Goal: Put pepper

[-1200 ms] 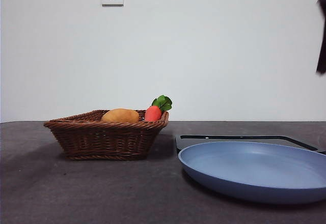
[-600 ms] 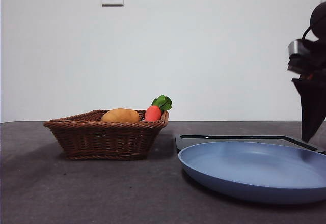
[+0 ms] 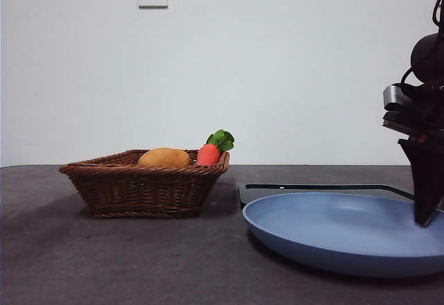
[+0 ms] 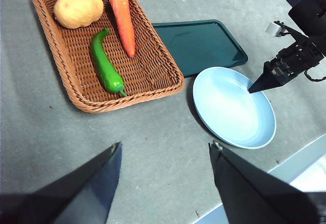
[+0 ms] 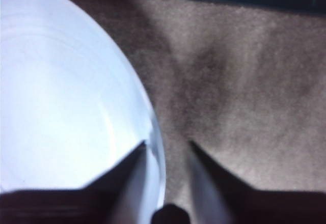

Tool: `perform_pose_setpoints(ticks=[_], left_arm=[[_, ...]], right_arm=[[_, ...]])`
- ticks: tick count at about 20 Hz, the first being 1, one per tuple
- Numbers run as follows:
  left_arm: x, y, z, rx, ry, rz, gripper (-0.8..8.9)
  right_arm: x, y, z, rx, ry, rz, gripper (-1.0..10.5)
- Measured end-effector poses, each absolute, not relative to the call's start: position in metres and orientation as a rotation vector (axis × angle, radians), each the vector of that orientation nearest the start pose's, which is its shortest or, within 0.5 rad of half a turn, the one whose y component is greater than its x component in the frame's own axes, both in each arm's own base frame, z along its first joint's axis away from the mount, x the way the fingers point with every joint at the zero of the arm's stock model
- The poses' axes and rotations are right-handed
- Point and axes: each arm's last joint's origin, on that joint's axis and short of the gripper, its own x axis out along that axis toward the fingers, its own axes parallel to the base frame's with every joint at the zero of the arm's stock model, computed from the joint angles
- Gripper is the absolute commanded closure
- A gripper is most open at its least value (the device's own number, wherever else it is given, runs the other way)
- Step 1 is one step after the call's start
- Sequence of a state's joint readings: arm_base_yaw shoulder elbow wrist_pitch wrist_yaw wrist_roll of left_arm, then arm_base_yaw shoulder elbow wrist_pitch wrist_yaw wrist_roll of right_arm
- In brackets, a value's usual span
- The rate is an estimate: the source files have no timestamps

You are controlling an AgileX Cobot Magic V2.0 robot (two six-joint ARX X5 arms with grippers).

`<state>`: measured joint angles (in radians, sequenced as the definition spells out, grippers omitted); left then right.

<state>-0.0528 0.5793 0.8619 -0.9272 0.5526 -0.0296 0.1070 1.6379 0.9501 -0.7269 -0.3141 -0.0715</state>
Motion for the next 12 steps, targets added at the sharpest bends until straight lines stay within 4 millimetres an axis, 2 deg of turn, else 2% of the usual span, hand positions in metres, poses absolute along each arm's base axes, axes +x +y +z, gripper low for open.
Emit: perform_pose_setpoints(ticks=[3,8,10,12], left_arm=[[0.091,-0.020,0.318,-0.190,0.643,-0.575,5.08],[0.106,-0.021,0.317,-0.197,0.671,-0.572,5.08],[0.118,-0.022,0.318,-0.200,0.689,-0.569,5.08],[0.135,-0.025,0.324,-0.187,0.686,-0.573,5.08]], right_arm=[[0.277,0.040,0.164,0.092,1.402,0.408,9.4],[0.274,0.040,0.168,0.100,1.411,0.407,9.4],[0.268,0.039,0.184,0.105,1.365,0.419,9.4],[0.258,0.038,0.209,0.099,1.267,0.418,9.4]])
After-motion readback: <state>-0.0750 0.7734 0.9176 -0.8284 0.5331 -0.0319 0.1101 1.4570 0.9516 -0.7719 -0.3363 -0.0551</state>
